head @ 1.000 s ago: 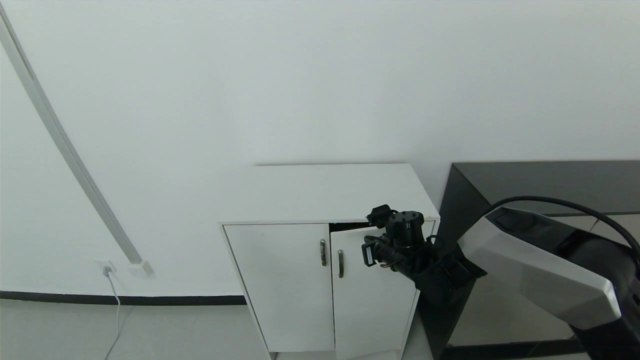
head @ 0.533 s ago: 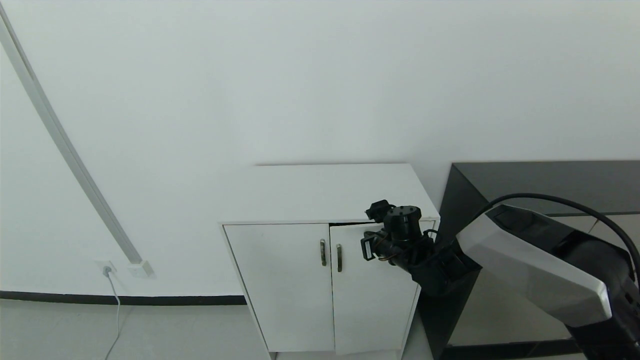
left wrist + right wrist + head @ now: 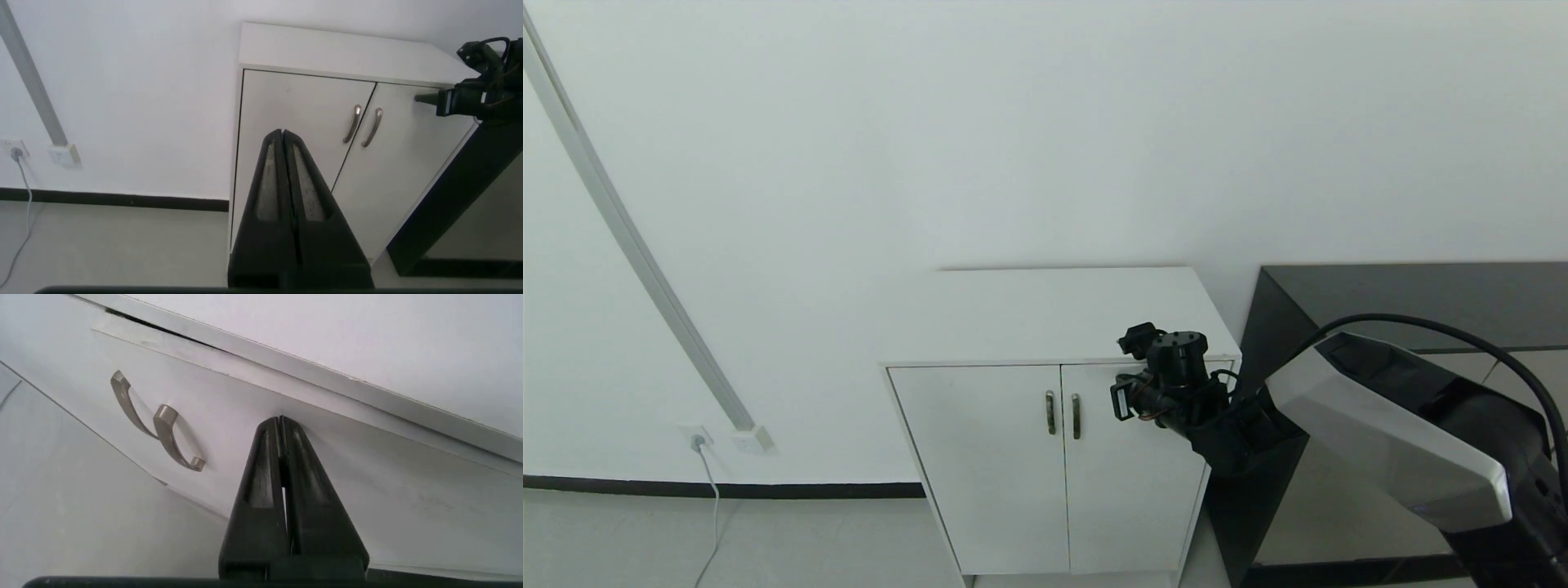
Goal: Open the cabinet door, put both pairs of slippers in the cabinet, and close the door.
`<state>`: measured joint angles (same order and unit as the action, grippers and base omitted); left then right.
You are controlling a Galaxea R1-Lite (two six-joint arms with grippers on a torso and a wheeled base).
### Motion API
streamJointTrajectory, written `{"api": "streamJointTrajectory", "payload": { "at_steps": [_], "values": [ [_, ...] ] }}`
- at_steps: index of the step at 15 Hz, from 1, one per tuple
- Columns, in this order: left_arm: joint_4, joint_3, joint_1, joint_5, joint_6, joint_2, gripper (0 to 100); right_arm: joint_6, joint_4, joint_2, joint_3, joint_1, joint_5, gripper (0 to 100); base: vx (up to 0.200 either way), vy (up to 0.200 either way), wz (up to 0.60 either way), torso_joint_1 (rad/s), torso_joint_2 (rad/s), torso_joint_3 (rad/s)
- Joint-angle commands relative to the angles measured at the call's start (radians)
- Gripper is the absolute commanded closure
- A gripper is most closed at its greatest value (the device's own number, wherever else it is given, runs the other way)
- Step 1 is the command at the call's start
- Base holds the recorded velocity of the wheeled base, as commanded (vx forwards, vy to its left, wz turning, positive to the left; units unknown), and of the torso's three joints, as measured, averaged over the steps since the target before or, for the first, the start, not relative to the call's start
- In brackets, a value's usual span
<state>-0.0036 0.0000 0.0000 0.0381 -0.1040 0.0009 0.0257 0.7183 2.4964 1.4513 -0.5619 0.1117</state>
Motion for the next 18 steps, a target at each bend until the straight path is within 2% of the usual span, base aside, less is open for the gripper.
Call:
{"api": "streamJointTrajectory", "payload": {
  "at_steps": [1,18],
  "values": [
    [-0.001,0.0,0.0,0.0,0.0,-0.001,100,0.0,0.001,0.006,0.009,-0.001,0.0,100,0.0,0.0,0.0,0.0,0.0,0.0],
    [0.001,0.0,0.0,0.0,0.0,0.001,100,-0.001,-0.026,0.022,0.055,0.007,0.0,100,0.0,0.0,0.0,0.0,0.0,0.0]
  ]
}}
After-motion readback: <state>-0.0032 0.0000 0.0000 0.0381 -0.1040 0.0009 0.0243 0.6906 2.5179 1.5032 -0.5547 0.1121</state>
